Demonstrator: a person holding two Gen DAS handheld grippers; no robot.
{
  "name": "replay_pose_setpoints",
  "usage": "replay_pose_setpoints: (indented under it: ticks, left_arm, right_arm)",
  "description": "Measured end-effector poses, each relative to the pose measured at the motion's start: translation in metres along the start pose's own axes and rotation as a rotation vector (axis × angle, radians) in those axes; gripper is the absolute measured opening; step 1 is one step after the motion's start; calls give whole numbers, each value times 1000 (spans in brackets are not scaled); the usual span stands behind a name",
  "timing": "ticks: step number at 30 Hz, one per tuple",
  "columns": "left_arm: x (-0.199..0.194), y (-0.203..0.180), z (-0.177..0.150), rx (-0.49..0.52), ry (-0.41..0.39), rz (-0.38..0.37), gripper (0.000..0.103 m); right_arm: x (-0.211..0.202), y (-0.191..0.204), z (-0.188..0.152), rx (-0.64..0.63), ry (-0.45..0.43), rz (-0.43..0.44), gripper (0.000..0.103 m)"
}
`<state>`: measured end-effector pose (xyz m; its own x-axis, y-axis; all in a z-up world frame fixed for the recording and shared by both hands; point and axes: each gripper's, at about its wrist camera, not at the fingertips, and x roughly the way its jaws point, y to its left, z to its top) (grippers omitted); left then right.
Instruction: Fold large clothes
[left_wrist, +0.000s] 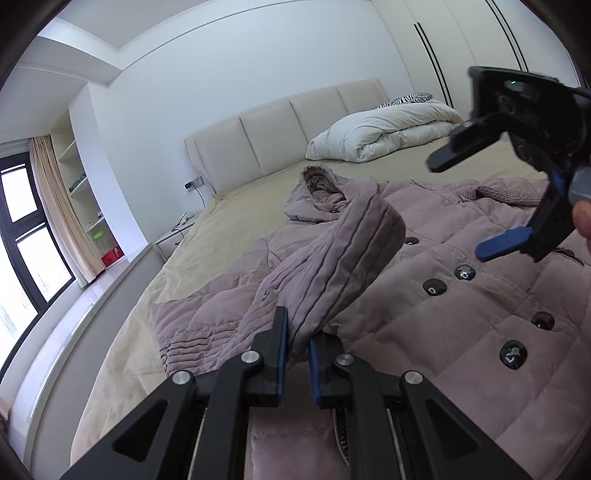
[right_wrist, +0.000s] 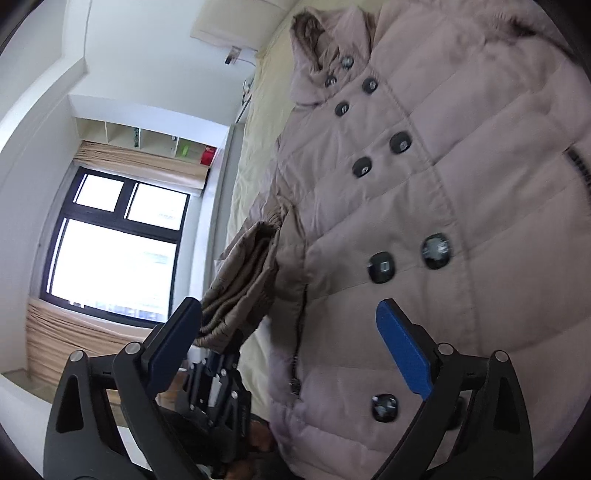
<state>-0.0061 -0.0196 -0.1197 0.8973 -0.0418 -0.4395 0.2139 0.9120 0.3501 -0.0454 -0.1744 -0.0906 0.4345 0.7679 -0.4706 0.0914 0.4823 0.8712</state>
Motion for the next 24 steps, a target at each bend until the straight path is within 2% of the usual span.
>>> replay_pose_setpoints:
  ticks: [2, 5, 9, 13, 14, 16, 18, 19, 21, 24]
  left_arm:
    - [5, -10, 0, 17, 1, 11, 11]
    - [6, -13, -3, 19, 8, 12, 11]
    - [7, -18, -6, 43, 3, 2, 11]
    - [4, -19, -7, 26, -2, -6, 11]
    - [4, -18, -6, 23, -5, -6, 11]
    - [1, -19, -5, 24, -15, -8, 11]
    - [1, -19, -4, 27, -22, -9, 11]
    - [2, -19, -4, 25, -20, -7, 11]
    - [1, -16, -5, 13, -22, -8, 11]
    - [-2, -12, -6, -15, -30, -9, 18]
  right_arm:
    - [25, 2, 5, 40, 46, 46, 89]
    - [55, 18, 10, 36, 103, 108, 88]
    - [80, 33, 19, 37, 145, 106, 87]
    - [93, 47, 19, -18, 176, 104, 79]
    - [97, 49, 20, -24, 181, 101, 75]
    - [102, 47, 19, -40, 185, 72, 60]
    - [111, 45, 20, -36, 199, 53, 32]
    - [115, 44, 21, -42, 205, 45, 31]
    - [117, 46, 21, -64, 211, 34, 23]
    - [120, 55, 24, -104, 207, 18, 19]
